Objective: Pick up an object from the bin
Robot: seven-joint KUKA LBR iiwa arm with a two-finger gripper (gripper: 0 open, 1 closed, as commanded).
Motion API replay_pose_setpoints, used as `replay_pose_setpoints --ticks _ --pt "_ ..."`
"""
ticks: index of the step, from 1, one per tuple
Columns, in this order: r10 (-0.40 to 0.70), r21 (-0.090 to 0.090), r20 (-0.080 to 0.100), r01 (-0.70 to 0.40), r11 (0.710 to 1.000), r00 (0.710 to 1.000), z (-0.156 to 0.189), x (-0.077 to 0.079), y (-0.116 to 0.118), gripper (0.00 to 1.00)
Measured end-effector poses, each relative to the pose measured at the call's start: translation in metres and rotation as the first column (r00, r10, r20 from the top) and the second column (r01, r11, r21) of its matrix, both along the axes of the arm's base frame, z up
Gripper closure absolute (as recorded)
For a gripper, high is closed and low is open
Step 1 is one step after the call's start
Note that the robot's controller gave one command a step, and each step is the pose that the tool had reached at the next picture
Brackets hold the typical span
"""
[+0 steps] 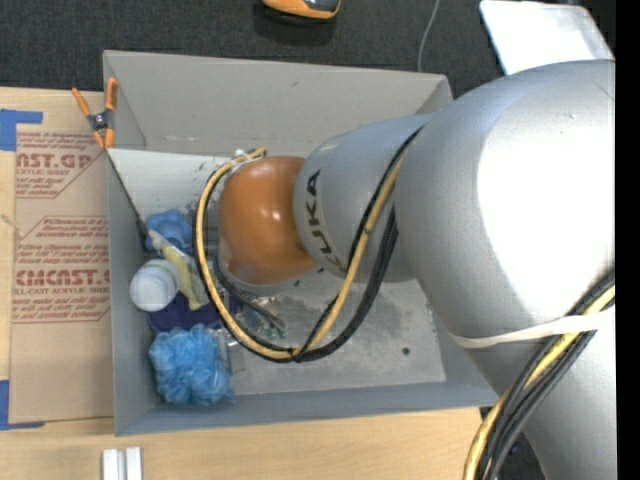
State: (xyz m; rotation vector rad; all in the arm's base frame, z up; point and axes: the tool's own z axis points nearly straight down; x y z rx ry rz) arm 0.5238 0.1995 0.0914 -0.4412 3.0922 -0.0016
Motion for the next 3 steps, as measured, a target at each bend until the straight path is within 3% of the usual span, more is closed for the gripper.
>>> replay_pose_setpoints --ticks 1,2,3 --pt "-0.099 0.003 -0.005 0.099 0.995 0.995 0.041 0.019 -0.024 0.0" --pt "0.113 0.0 0.001 -0.113 0.994 0.994 0.037 0.012 -0.005 0.0" --pt "0.205 -0.017 0.003 -0.204 0.979 0.979 0.017 0.013 0.027 0.0"
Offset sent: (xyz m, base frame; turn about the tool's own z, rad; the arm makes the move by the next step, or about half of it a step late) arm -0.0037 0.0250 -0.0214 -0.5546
